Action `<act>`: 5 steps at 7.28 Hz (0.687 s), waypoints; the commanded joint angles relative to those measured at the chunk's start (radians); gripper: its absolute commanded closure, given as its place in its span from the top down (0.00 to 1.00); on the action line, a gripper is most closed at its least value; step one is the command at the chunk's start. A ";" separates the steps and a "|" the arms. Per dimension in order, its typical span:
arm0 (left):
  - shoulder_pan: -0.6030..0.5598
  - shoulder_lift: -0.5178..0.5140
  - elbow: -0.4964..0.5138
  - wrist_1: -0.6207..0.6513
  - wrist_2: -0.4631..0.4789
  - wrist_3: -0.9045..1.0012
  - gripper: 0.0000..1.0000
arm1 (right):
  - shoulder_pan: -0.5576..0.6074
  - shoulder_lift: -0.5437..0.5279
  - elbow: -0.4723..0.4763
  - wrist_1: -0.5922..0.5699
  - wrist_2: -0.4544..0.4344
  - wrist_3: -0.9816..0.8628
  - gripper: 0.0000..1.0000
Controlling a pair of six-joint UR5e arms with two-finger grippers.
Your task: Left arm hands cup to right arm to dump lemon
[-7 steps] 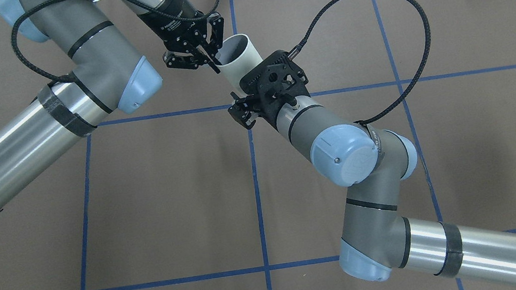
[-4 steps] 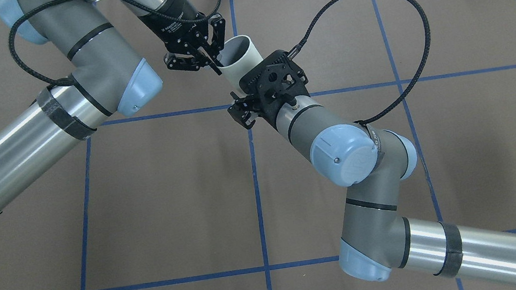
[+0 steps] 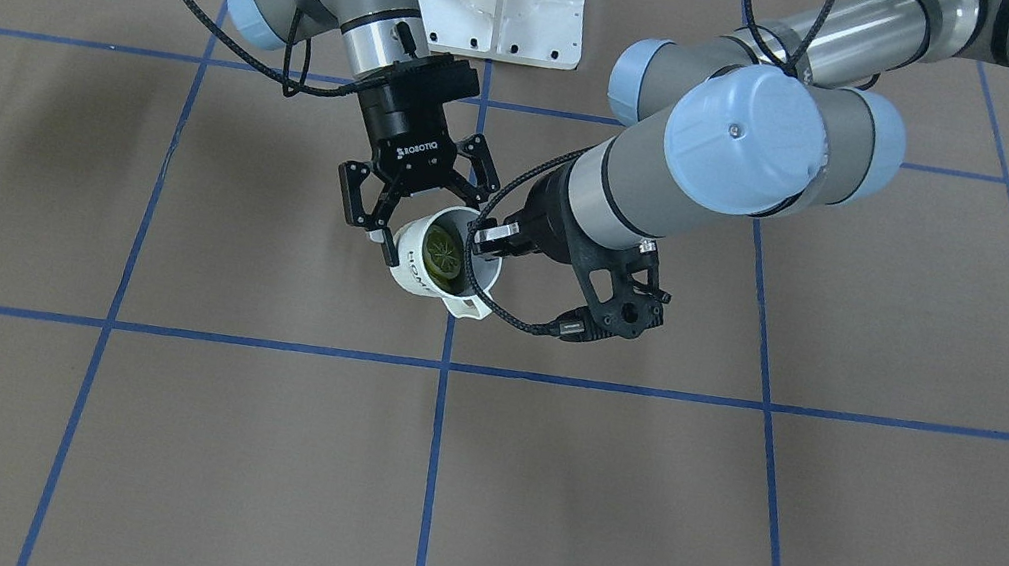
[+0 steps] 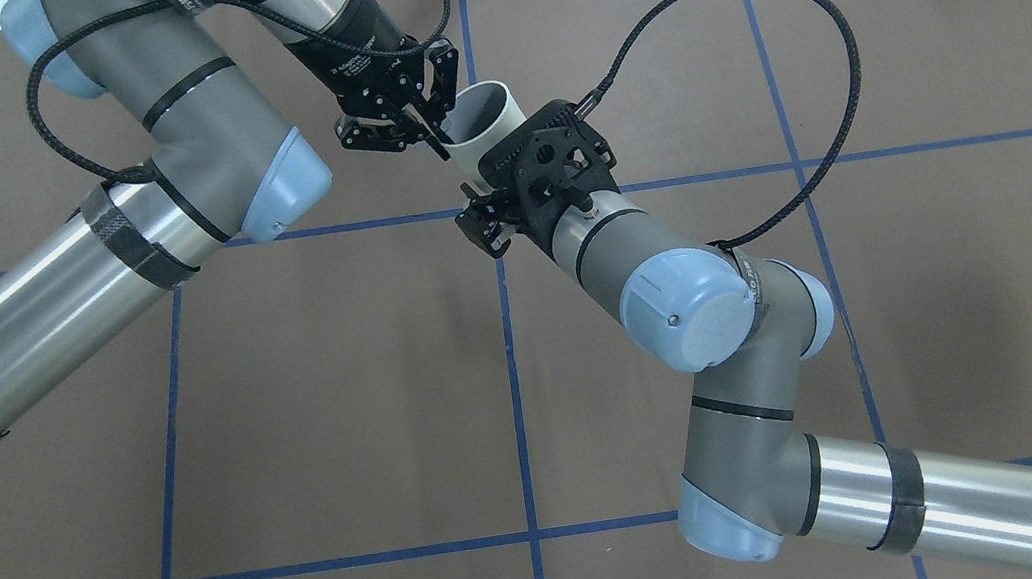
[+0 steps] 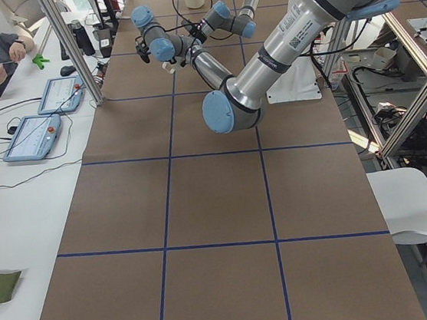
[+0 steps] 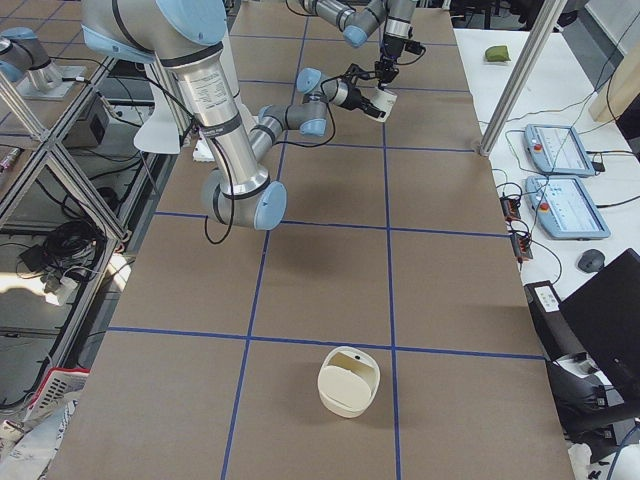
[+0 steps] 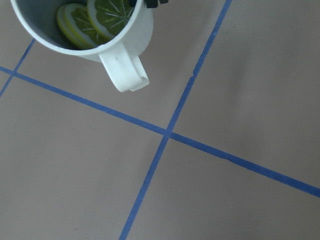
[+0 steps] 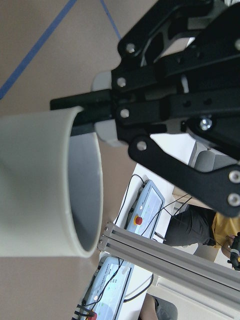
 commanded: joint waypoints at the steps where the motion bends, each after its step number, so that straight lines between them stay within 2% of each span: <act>1: 0.001 0.007 -0.005 0.000 -0.001 0.001 0.00 | 0.000 0.000 0.000 0.000 0.000 -0.001 0.99; 5: 0.001 0.008 -0.033 0.003 -0.005 0.001 0.00 | 0.000 0.001 0.000 0.000 0.000 0.000 0.99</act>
